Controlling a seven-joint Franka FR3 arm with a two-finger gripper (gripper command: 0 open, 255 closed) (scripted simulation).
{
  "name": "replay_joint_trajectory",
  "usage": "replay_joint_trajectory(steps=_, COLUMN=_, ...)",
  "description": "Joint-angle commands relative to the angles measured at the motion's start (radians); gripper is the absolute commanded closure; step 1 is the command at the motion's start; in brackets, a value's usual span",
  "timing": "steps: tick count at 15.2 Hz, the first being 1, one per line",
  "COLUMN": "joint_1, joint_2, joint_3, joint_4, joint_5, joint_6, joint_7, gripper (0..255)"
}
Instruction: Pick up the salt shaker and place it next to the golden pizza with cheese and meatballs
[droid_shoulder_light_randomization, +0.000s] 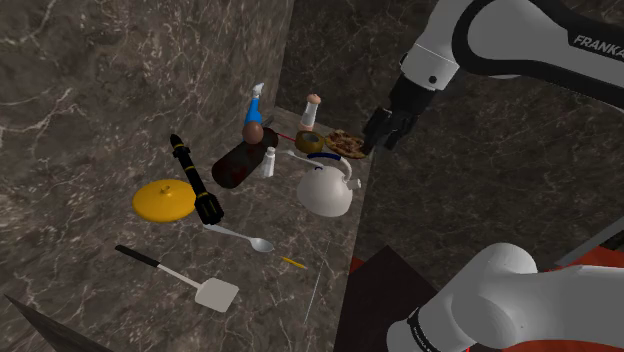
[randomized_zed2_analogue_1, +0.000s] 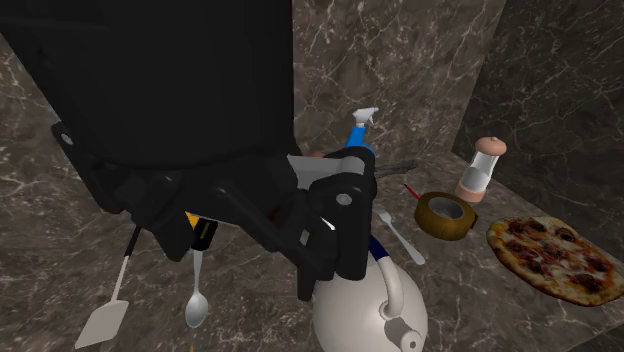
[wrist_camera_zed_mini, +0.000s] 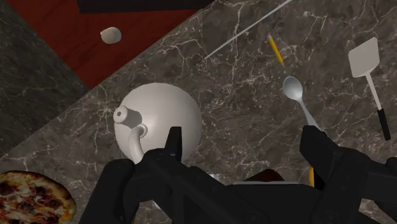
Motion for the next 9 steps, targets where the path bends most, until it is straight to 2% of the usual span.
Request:
replay_joint_trajectory(steps=1, joint_1=0.000, joint_2=0.000, joint_3=0.000, joint_4=0.000, joint_5=0.000, joint_6=0.000, joint_7=0.000, gripper=0)
replay_joint_trajectory(steps=9, joint_1=-0.006, joint_2=0.290, joint_3=-0.005, joint_4=0.084, joint_5=-0.007, joint_6=0.188, joint_7=-0.040, gripper=0)
